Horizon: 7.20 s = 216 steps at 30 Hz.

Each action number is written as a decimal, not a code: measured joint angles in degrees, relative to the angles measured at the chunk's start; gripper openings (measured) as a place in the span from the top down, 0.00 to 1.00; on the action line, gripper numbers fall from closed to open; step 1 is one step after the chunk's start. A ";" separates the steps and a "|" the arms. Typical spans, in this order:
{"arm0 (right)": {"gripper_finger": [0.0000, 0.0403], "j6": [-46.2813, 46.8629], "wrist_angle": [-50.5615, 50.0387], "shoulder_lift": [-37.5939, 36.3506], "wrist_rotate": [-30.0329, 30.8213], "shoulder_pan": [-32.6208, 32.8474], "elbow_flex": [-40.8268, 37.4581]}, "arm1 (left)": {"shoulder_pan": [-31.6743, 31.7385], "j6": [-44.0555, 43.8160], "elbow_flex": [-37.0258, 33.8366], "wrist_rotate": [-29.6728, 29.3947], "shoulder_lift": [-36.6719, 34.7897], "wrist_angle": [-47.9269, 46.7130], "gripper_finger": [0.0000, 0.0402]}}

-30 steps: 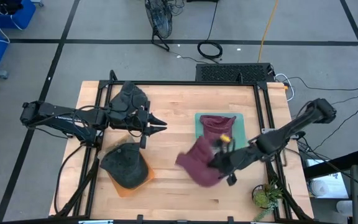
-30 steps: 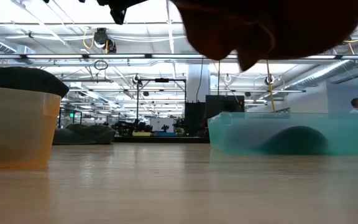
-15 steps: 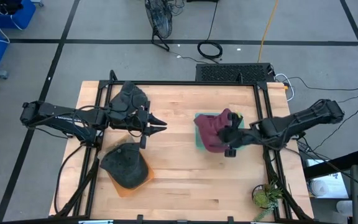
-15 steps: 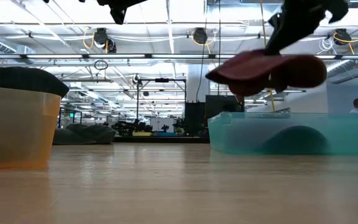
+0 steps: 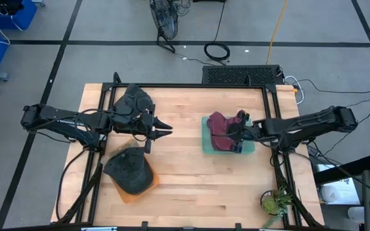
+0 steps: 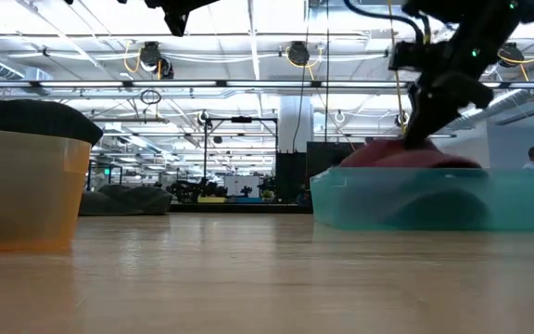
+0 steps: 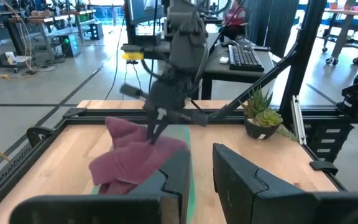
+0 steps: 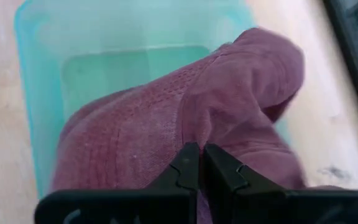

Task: Pick & Place hat
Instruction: Put the red cap into the blue bin

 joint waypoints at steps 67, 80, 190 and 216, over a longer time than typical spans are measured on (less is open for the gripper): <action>0.82 -11.88 23.83 -14.40 -0.37 -0.34 -8.03 | 7.01 2.84 1.64 0.91 12.51 26.35 0.82; 0.82 -18.37 30.50 -14.38 -0.41 -0.58 -8.03 | 8.17 4.51 3.65 3.80 13.20 22.60 0.82; 0.82 21.25 21.90 -26.16 -3.80 -9.44 -30.15 | 9.35 -6.39 36.22 -5.29 59.07 1.60 0.82; 0.82 13.78 26.68 -29.30 -0.29 -11.67 -25.11 | 9.90 -7.22 36.20 -5.46 60.24 -0.96 0.82</action>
